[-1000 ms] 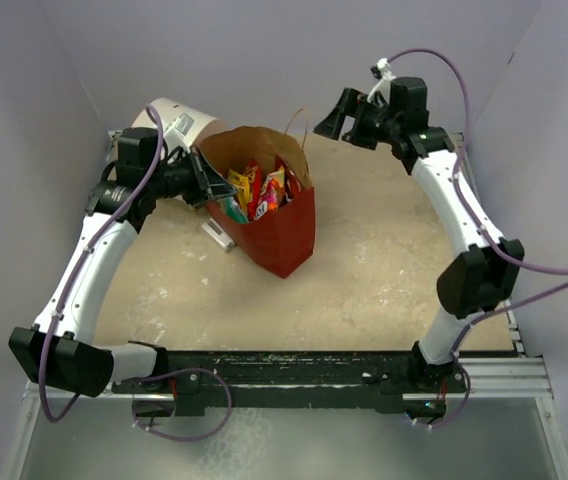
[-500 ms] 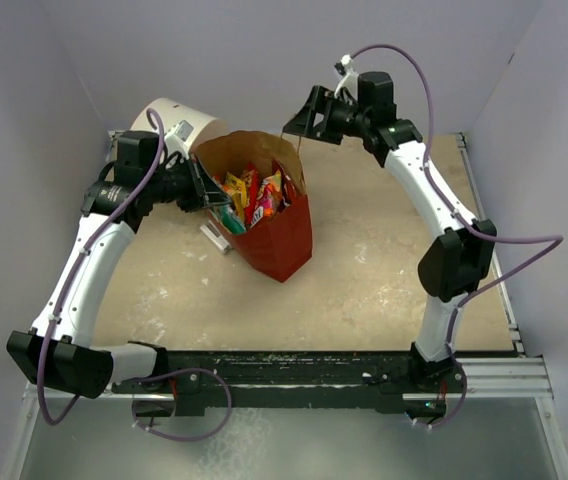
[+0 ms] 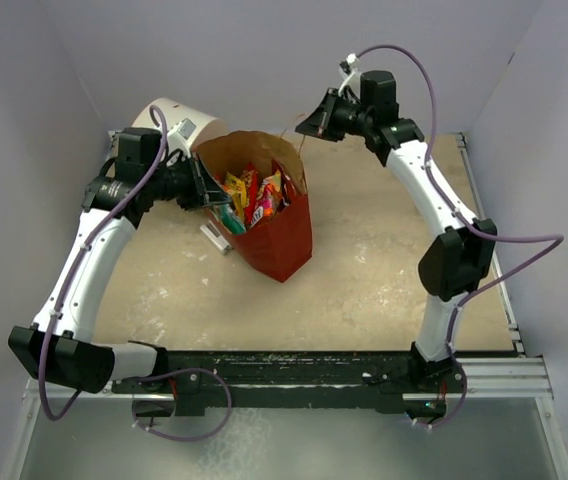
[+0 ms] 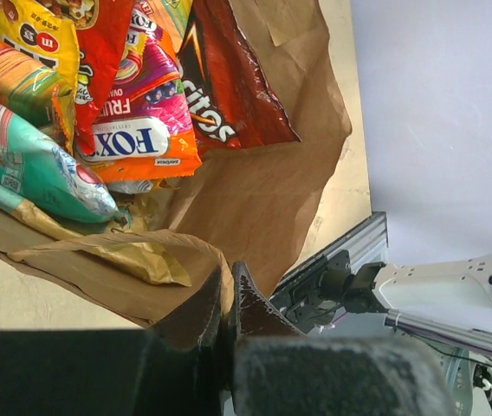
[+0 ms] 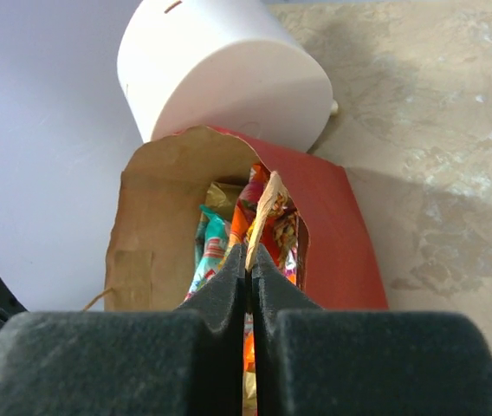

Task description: Take the snacks out of the paper bag

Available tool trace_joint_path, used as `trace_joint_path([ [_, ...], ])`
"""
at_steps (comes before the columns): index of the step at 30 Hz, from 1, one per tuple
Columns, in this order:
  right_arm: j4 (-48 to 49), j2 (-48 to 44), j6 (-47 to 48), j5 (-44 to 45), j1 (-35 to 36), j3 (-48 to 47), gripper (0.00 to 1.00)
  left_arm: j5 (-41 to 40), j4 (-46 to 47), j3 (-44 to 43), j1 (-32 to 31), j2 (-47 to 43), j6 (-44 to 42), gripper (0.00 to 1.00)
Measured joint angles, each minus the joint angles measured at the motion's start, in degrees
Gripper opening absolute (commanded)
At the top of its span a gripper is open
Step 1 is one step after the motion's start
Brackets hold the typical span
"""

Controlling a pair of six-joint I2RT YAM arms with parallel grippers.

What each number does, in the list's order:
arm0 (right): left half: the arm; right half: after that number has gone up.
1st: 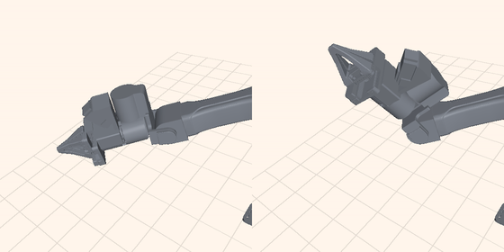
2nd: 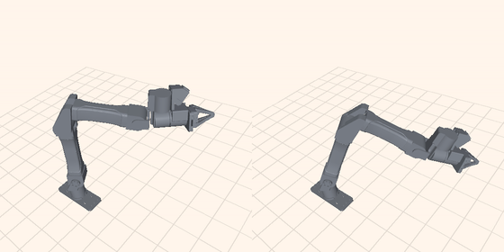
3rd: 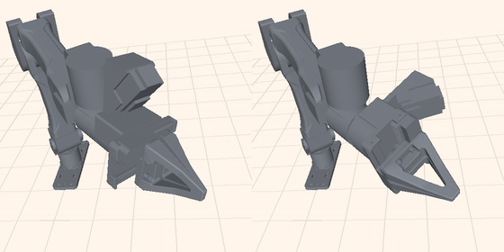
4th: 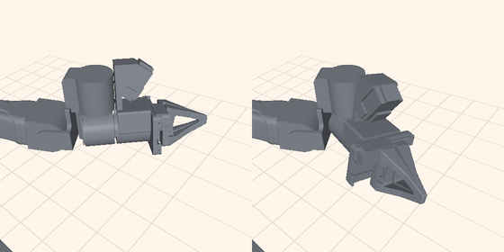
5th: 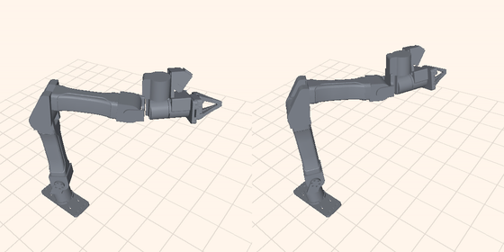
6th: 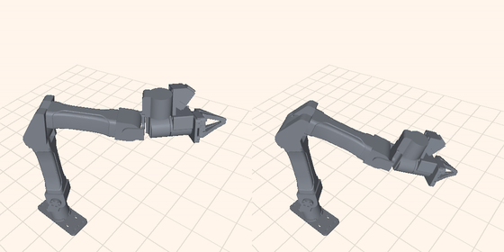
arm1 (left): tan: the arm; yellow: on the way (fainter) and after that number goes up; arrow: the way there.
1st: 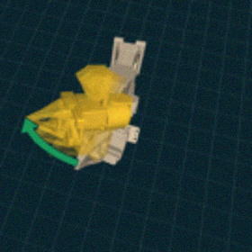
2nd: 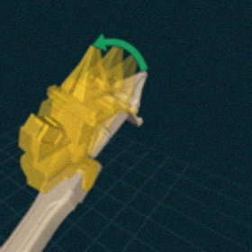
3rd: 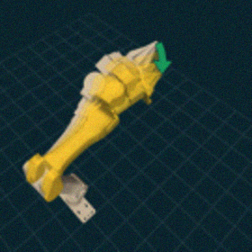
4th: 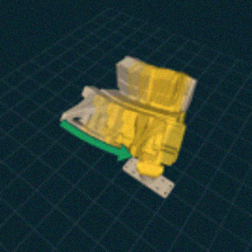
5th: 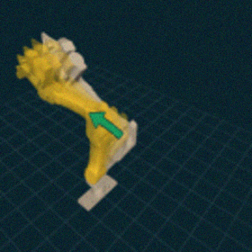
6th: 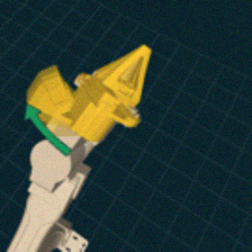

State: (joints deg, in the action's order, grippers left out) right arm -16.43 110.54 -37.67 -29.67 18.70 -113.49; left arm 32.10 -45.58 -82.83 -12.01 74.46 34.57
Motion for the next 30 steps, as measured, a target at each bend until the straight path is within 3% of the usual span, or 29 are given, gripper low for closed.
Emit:
trace_joint_path([
  [9, -3.4, -12.4, 0.8, 3.7, -0.8, 12.1, 0.00, -2.6, -1.8, -0.3, 0.0, 0.1, -0.8, 0.02],
  [17, -4.6, -24.8, 0.5, 5.4, -0.8, 23.0, 0.00, -7.1, -3.4, -1.0, 0.0, -0.2, -0.7, 0.13],
  [19, -4.4, -28.2, -0.4, 5.8, -0.7, 26.3, 0.00, -8.0, -3.6, -1.4, 0.1, -0.5, -0.7, 0.23],
  [24, -7.0, -33.1, -1.0, 7.6, -0.7, 28.7, 0.00, -9.9, -4.4, -2.5, 0.4, -1.0, 0.6, 0.33],
  [28, -9.2, -35.2, -0.9, 8.7, -0.7, 28.9, 0.00, -11.7, -5.6, -2.5, 0.5, -2.9, 2.1, 0.67],
  [30, -9.5, -36.0, -0.9, 9.2, -0.7, 29.6, 0.00, -13.3, -6.6, -2.5, 0.5, -4.2, 2.7, 0.80],
])
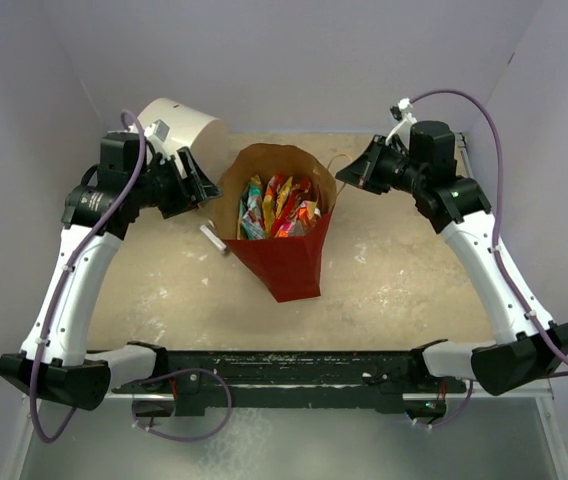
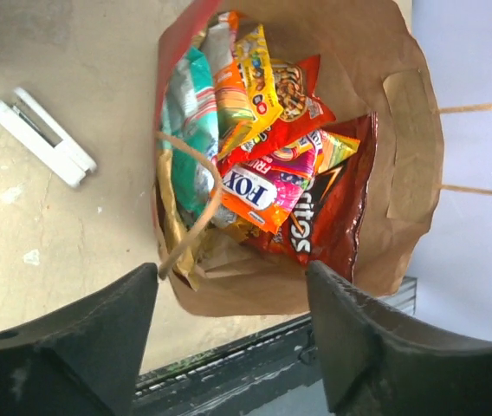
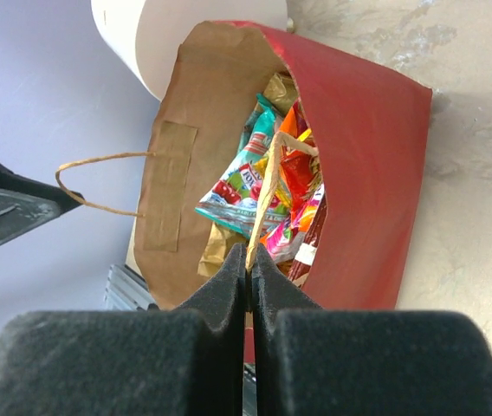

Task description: Take the snacks out of the paper bag

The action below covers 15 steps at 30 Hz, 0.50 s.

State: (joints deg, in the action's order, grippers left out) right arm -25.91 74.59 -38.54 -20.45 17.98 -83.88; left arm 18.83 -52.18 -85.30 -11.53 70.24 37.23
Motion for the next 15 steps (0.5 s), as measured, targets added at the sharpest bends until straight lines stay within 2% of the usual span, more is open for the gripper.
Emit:
trace_joint_path([
  [2, -0.4, -0.4, 0.0, 0.1, 0.0, 0.6, 0.00, -1.3, -1.2, -0.4, 0.0, -0.7, 0.7, 0.84],
  [7, -0.4, -0.7, 0.0, 0.0, 0.0, 0.9, 0.00, -3.9, -3.4, -2.0, 0.2, -0.7, 1.2, 0.85],
  [8, -0.4, -0.7, 0.1, 0.0, 0.0, 0.9, 0.00, -4.2, -3.4, -2.0, 0.2, -0.6, 1.2, 0.83],
  [10, -0.5, -0.7, 0.4, 0.0, 0.0, 0.9, 0.00, -4.2, -3.4, -2.0, 0.2, 0.0, 1.1, 0.70],
  [13, -0.5, -0.7, 0.8, 0.0, 0.0, 0.9, 0.00, -3.5, -3.1, -2.0, 0.3, 1.9, 0.3, 0.64],
  [15, -0.5, -0.7, 1.0, 0.0, 0.0, 0.9, 0.00, -2.0, -1.9, -1.4, 0.3, 3.0, -0.3, 0.52],
])
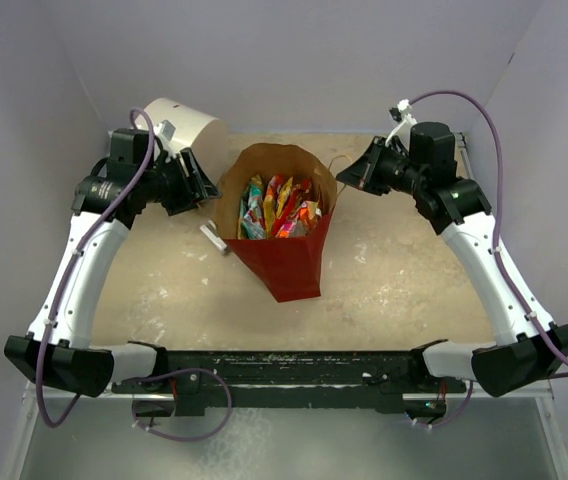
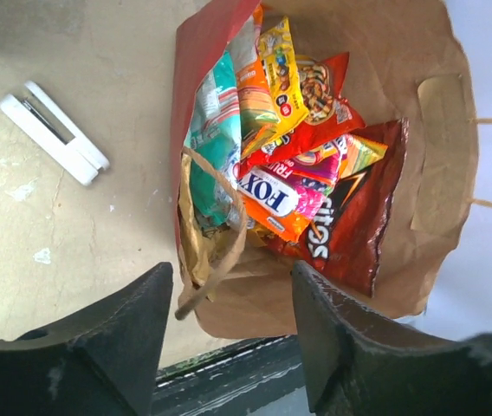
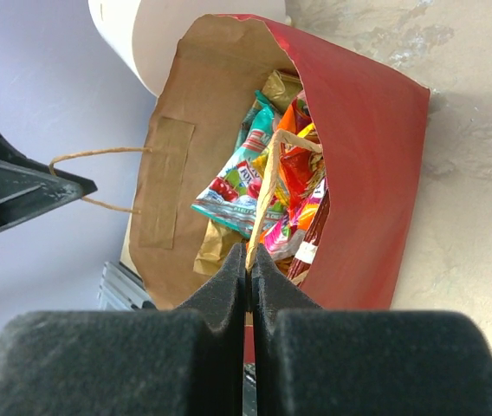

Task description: Take the snacks out of the paper bag

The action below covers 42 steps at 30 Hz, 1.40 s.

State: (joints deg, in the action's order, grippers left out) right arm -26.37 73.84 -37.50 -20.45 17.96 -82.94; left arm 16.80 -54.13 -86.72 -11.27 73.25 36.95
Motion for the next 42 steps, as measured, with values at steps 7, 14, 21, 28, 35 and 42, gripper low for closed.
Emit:
trace_joint_path([
  [7, 0.0, 0.0, 1.0, -0.1, 0.0, 0.0, 0.00, 3.3, 2.6, 3.0, 0.0, 0.9, -0.8, 0.19],
  [14, -0.2, 1.7, 4.6, -1.8, 0.1, -1.5, 0.00, 2.5, 2.1, -0.2, 0.0, 5.5, -3.6, 0.00],
  [21, 0.3, 3.7, 5.9, -4.8, 3.7, -2.2, 0.00, -2.0, -1.8, -8.0, 0.2, 6.4, -6.6, 0.00],
  [28, 5.2, 5.2, 3.5, -6.6, 9.9, -1.4, 0.00, -7.1, -5.0, -13.8, 1.6, 6.4, -10.3, 0.00],
  [35, 7.8, 2.5, 1.3, -7.8, 11.4, 6.7, 0.00, -2.7, -1.1, -11.5, 1.9, 3.5, -13.1, 0.00],
  [42, 5.2, -6.8, -0.6, -7.2, 11.2, 17.6, 0.01, 9.1, 10.0, -2.2, 1.9, -1.4, -11.7, 0.00],
])
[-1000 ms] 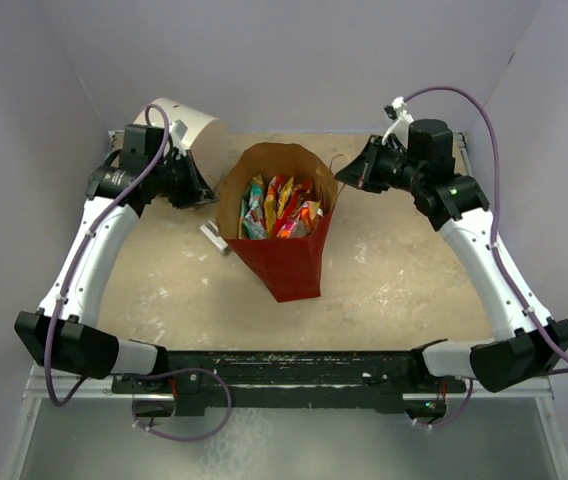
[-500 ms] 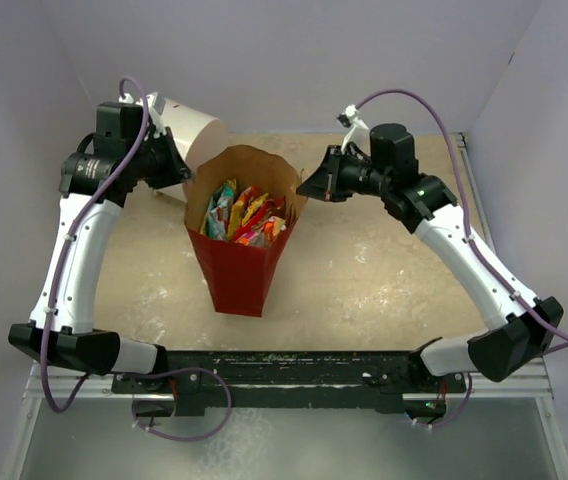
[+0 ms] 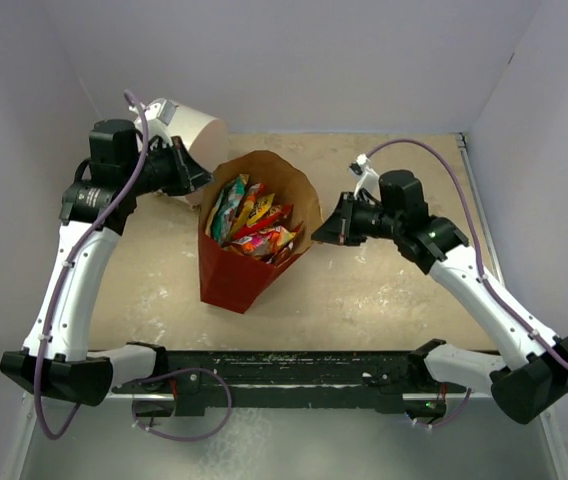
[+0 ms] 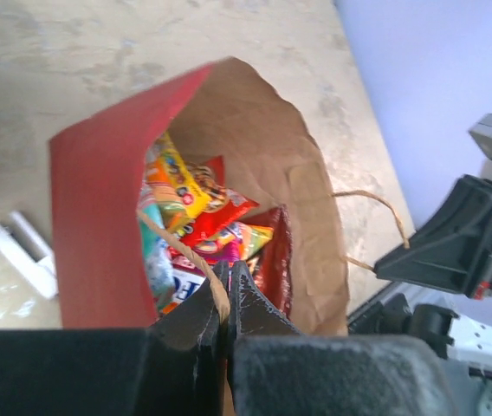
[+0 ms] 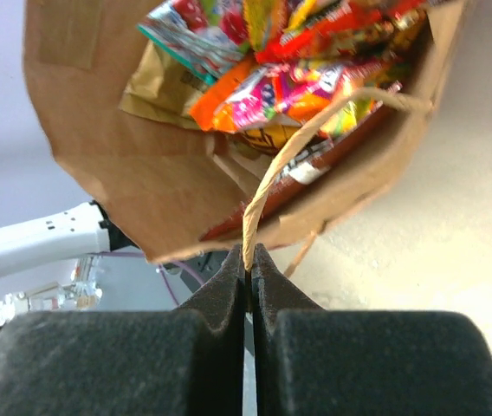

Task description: Take the snacks out of the paper bag

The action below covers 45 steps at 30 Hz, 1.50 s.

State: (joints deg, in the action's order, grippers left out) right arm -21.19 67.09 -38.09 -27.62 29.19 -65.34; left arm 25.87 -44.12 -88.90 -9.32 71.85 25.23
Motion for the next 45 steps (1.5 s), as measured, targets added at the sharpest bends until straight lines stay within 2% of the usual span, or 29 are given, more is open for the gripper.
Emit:
trace_joint_path([
  [5, -4.6, -3.3, -0.3, 2.4, 0.0, 2.6, 0.04, 8.6, 8.0, 7.5, 0.0, -3.9, 3.3, 0.00],
  [7, -7.1, -3.3, -0.2, 3.1, 0.0, 2.7, 0.12, 11.8, 11.2, 9.8, 0.0, -5.0, 5.3, 0.00],
  [14, -15.1, -3.4, 1.4, 9.0, 0.0, 0.4, 0.51, 16.6, 17.2, 11.2, 0.1, -5.4, 10.1, 0.00],
  [17, -19.6, -2.9, 4.2, 13.9, 0.0, -5.0, 0.67, 18.2, 18.9, 11.7, 0.1, -5.1, 11.6, 0.00],
  [19, -23.2, -1.2, 6.1, 17.7, 0.0, -10.9, 0.73, 19.0, 19.6, 11.7, 0.1, -4.8, 12.0, 0.00],
  [22, -25.9, 2.4, 8.6, 22.4, 0.0, -21.0, 0.73, 20.2, 20.6, 11.7, 0.1, -4.2, 12.5, 0.00],
  [25, -25.2, 5.1, 8.9, 23.0, 0.0, -26.1, 0.71, 20.7, 20.8, 11.7, 0.1, -3.9, 12.7, 0.00],
  [29, -21.3, 9.3, 4.5, 19.9, 0.8, -26.8, 0.66, 21.2, 21.0, 11.7, 0.1, -3.6, 12.9, 0.00],
  [37, -10.9, 26.0, -8.7, 15.5, 7.8, -29.7, 0.62, 21.4, 20.9, 11.7, 0.1, -3.5, 13.2, 0.00],
  [45, -7.9, 30.1, -19.7, 14.6, 10.1, -29.8, 0.53, 21.3, 20.5, 11.7, 0.1, -3.5, 13.7, 0.00],
])
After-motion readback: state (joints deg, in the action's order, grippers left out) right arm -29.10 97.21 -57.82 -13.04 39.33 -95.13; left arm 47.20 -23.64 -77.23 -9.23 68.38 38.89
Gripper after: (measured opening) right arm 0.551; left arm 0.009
